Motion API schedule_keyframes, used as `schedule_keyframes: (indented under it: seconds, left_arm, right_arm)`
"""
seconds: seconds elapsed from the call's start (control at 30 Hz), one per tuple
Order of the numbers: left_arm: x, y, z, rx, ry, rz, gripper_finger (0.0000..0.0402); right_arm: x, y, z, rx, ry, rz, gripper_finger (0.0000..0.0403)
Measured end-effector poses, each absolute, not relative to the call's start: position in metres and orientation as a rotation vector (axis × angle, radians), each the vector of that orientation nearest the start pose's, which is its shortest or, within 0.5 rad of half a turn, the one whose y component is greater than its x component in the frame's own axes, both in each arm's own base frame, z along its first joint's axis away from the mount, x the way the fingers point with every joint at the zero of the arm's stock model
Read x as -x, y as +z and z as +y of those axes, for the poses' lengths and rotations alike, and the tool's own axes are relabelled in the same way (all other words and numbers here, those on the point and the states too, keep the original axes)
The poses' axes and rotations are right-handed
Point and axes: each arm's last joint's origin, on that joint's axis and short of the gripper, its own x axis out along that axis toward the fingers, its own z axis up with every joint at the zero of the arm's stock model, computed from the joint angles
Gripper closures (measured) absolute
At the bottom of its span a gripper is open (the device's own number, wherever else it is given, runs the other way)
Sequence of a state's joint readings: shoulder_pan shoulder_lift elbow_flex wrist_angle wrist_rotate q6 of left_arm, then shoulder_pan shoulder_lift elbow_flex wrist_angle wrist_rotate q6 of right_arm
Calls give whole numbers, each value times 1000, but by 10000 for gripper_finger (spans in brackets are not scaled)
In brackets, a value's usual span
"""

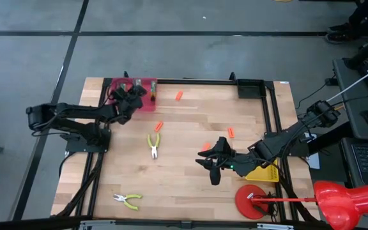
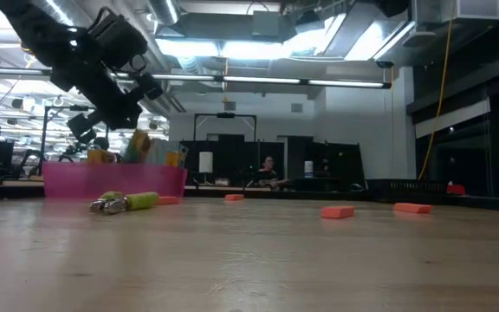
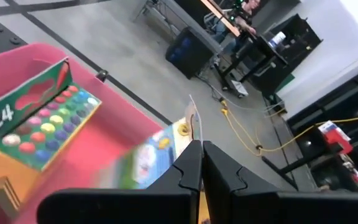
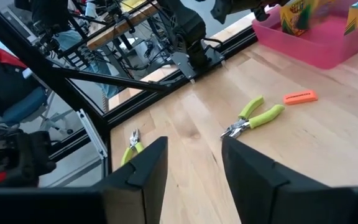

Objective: Pick & Place School Supplies
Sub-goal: Put the yellow crayon box into the pink bin

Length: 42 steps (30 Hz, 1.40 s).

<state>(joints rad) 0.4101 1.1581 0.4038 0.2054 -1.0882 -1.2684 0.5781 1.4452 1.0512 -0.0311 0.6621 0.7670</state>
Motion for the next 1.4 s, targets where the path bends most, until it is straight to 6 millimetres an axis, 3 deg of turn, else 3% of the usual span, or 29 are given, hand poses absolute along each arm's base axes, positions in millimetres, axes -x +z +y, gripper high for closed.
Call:
schedule_keyframes:
  seconds: [0.63,1.1,1.4]
  left_arm:
    - [-168,172,137,799,1454,-336,400]
    - [-180,149,143,896,1432,-346,400]
    - [-186,147,138,908,1426,-387,400]
  right_arm:
    - [-276,288,158,-505,-234,298,259]
    - [-276,288,158,-503,-244,293,259]
    - [-276,288,158,-503,-244,293,259]
